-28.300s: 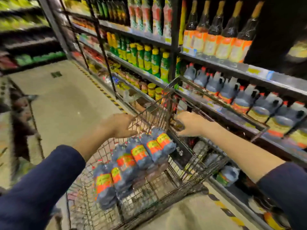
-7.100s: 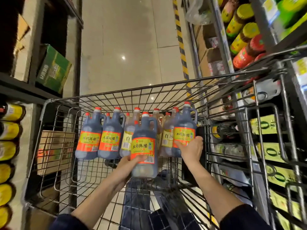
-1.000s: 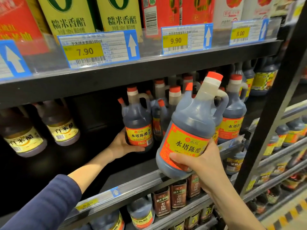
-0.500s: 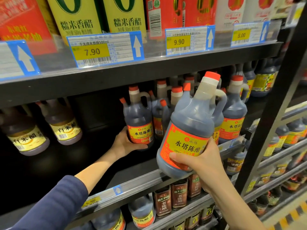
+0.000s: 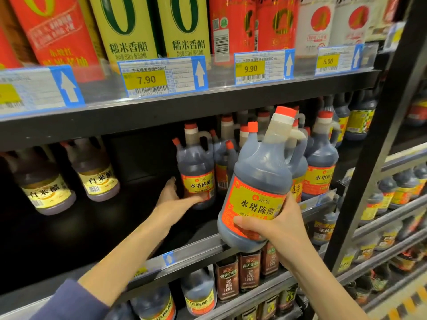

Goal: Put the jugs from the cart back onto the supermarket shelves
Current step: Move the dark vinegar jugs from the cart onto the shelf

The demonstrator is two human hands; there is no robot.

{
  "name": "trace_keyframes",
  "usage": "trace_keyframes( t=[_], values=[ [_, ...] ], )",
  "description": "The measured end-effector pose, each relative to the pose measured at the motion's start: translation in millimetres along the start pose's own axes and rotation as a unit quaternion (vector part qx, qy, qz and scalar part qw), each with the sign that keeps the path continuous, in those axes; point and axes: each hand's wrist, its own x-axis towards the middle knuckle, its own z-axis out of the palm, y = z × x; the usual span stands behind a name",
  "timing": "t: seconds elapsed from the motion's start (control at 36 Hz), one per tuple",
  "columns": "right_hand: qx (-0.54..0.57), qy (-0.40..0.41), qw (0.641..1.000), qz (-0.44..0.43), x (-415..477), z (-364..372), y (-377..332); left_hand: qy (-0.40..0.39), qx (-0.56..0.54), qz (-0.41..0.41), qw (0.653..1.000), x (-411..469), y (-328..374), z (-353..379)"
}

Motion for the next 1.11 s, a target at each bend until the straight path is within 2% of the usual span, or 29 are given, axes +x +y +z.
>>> trace_keyframes(
  t=[0.06, 0.11, 0.22, 0.31, 0.58, 0.67, 0.81, 0.94, 1.11],
  values=[
    [0.0, -0.001, 1.0, -0.004, -2, 2, 0, 0.013, -0.025, 0.096, 0.995, -32, 15, 0],
    [-0.003, -0.001, 1.0, -0.01, -3, 6, 1, -0.03, -0.065, 0.173, 0.982, -58, 29, -1],
    [-0.003, -0.016, 1.0, -0.023, -9, 15, 2, -0.166, -0.039, 0.19, 0.967, -72, 53, -6],
    [-0.01, -0.023, 0.999, -0.038, -13, 24, 3, -0.217, -0.025, 0.184, 0.958, -74, 70, -6],
    [-0.082, -0.034, 0.99, -0.109, -17, 37, 4, -0.167, 0.016, 0.23, 0.959, -72, 75, -26],
    [-0.092, -0.028, 0.989, -0.109, -13, 42, 7, -0.152, 0.032, 0.256, 0.954, -71, 72, -31],
    [-0.14, -0.087, 0.983, -0.086, -3, 46, 7, -0.114, 0.058, 0.287, 0.949, -69, 62, -35],
    [-0.167, -0.028, 0.971, -0.166, 5, 59, 15, -0.092, 0.047, 0.258, 0.961, -61, 37, -33],
    [-0.214, -0.052, 0.958, -0.181, 14, 63, 35, -0.08, 0.014, 0.181, 0.98, -48, 12, -26]
  ],
)
